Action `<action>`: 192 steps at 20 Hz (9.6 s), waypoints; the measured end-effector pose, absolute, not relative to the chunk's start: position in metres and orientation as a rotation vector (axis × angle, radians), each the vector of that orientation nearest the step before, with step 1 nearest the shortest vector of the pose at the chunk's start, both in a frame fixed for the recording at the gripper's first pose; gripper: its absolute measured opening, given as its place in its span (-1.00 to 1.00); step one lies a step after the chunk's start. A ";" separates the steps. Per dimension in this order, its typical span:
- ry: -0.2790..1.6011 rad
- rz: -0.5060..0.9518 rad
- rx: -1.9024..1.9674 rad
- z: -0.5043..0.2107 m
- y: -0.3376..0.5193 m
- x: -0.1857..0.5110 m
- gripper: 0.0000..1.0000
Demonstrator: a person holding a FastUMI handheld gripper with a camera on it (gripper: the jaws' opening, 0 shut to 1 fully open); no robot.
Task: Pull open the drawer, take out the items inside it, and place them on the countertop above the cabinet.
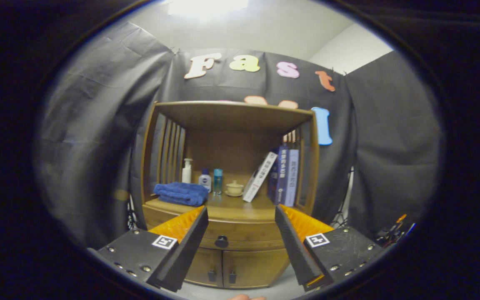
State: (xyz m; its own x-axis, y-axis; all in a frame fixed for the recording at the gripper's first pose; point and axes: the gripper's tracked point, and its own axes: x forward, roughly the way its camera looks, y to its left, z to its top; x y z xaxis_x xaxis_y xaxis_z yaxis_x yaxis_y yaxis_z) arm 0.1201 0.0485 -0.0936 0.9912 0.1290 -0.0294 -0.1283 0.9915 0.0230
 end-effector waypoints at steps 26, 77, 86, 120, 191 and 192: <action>0.386 0.134 0.104 -0.297 0.105 0.258 -0.22; 0.455 -0.011 0.009 -0.177 0.059 0.142 -0.47; 0.794 0.006 -0.048 -0.224 0.083 0.229 -0.03; 0.801 -0.106 0.021 -0.167 0.057 0.220 -0.63; 0.277 0.122 0.090 -0.210 0.095 0.100 0.93; 0.288 0.116 0.093 -0.218 0.094 0.101 0.94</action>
State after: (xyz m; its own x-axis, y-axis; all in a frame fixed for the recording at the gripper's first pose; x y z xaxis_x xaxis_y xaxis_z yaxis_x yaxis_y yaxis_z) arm 0.1012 0.0943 -0.2175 0.9521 0.1276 -0.2779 -0.1012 0.9890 0.1076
